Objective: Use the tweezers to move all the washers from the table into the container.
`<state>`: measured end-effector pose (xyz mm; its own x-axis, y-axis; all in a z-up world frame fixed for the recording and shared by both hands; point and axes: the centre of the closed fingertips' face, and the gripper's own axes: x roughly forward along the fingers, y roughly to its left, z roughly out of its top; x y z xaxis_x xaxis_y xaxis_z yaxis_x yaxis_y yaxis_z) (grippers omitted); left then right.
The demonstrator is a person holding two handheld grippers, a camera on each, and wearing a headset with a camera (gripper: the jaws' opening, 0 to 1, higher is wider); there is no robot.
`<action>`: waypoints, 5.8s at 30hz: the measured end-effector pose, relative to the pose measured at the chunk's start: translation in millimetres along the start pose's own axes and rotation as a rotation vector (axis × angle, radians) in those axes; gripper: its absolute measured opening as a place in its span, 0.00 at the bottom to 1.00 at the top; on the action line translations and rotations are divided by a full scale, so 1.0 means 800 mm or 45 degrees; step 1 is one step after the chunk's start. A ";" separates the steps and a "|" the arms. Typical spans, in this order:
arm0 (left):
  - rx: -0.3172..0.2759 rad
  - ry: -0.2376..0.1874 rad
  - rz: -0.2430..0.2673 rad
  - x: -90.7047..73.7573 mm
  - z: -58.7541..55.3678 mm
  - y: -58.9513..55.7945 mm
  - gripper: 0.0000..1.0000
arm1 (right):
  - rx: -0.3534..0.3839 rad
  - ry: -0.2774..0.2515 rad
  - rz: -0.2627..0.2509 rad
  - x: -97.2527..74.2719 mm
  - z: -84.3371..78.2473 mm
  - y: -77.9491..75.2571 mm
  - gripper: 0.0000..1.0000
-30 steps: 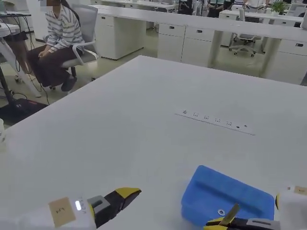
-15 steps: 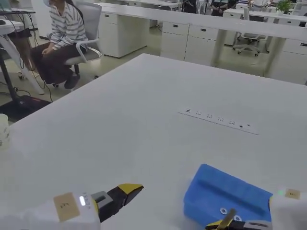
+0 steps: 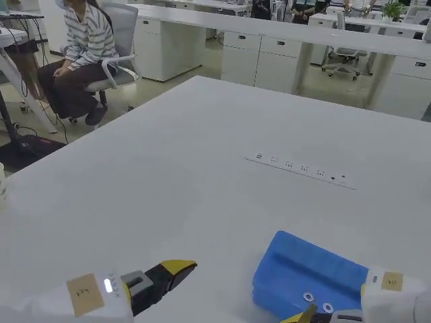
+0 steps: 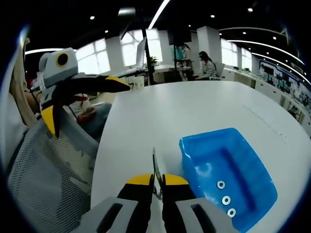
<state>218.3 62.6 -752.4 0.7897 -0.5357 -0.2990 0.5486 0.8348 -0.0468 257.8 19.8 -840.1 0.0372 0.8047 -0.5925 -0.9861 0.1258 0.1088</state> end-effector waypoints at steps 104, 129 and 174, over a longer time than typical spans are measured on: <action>-0.010 -0.017 0.007 -0.001 0.001 0.003 0.81 | 0.252 -0.073 -0.205 0.002 0.035 -0.137 0.03; -0.003 -0.005 -0.003 0.000 -0.001 0.001 0.81 | 0.205 -0.098 -0.216 0.007 0.027 -0.136 0.04; -0.005 -0.015 0.000 -0.002 0.000 -0.001 0.81 | 0.131 -0.285 -0.150 -0.046 0.094 -0.057 0.04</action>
<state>216.3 62.7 -751.8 0.7926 -0.5374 -0.2881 0.5478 0.8351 -0.0509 313.5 28.1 -762.7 0.1966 0.8878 -0.4161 -0.9517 0.2749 0.1367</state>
